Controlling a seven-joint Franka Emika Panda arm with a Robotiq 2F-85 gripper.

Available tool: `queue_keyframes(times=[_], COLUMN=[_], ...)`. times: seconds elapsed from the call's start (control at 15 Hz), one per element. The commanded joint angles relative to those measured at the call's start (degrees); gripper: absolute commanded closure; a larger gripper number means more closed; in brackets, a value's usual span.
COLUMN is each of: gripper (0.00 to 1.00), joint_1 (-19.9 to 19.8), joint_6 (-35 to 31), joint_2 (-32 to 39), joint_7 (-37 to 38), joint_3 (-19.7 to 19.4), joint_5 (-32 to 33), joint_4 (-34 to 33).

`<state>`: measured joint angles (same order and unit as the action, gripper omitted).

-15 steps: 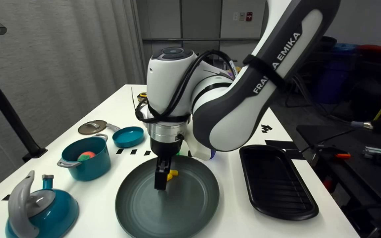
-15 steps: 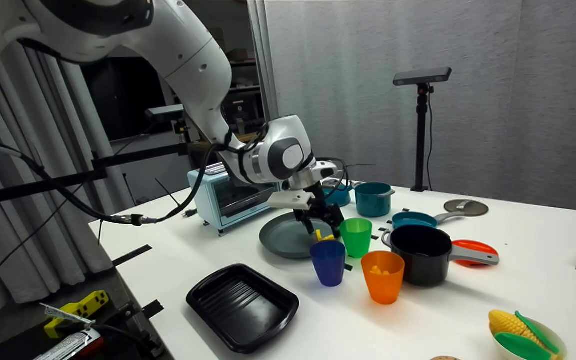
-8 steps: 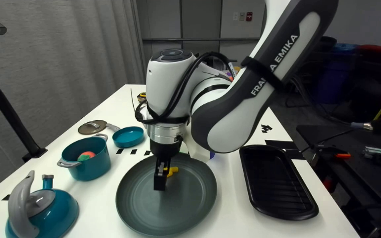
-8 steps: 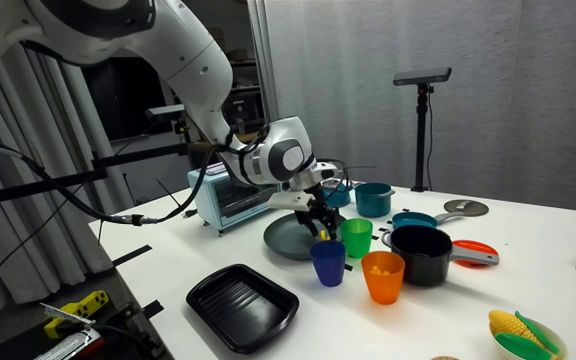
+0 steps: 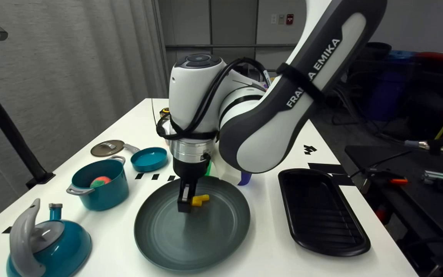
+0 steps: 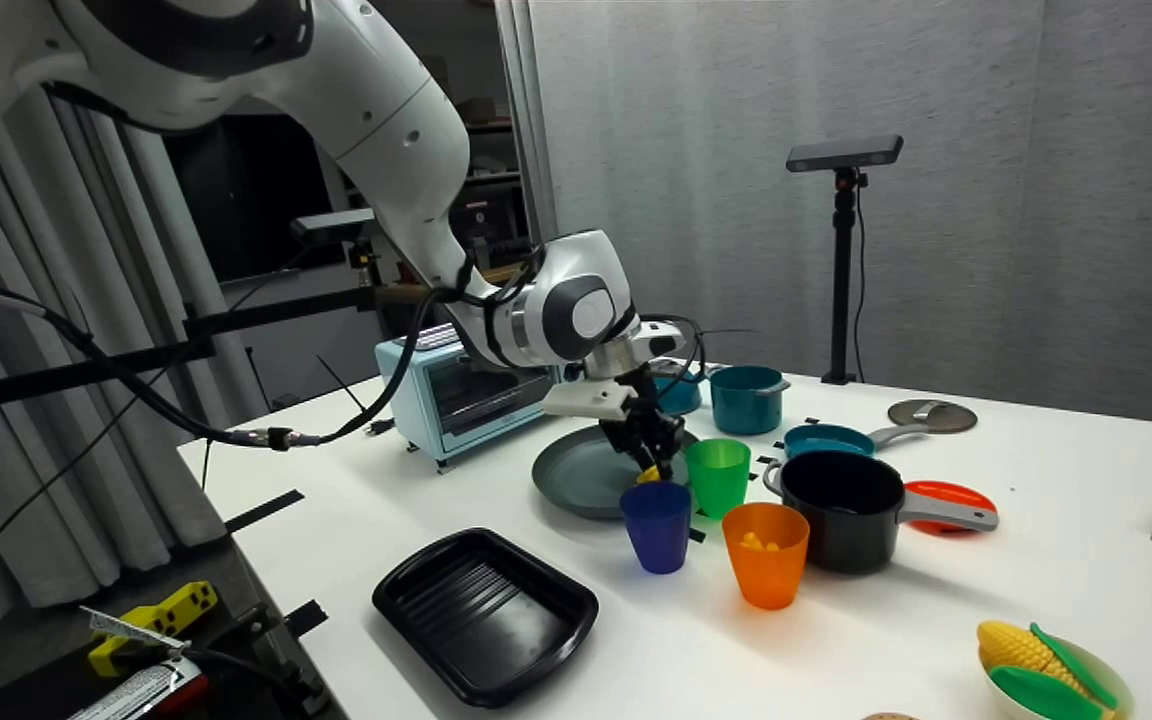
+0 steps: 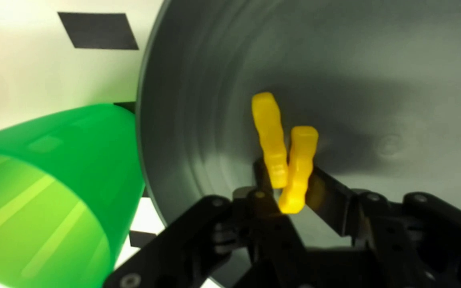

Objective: Pick up the fries and put them in the orange cup, then pour them into a pot

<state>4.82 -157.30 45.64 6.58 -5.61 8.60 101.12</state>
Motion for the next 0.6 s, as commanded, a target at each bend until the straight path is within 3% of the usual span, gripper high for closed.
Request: queue_keyframes(times=[0.0, 0.53], gripper=[0.93, 0.93], joint_1=[-0.3, -0.1], joint_6=[1.87, 2.49], joint_2=[0.87, -4.1], joint_7=[-0.41, 0.02], joint_3=[0.09, -0.11], joint_5=[-1.12, -1.42], joint_4=[-1.71, 0.62])
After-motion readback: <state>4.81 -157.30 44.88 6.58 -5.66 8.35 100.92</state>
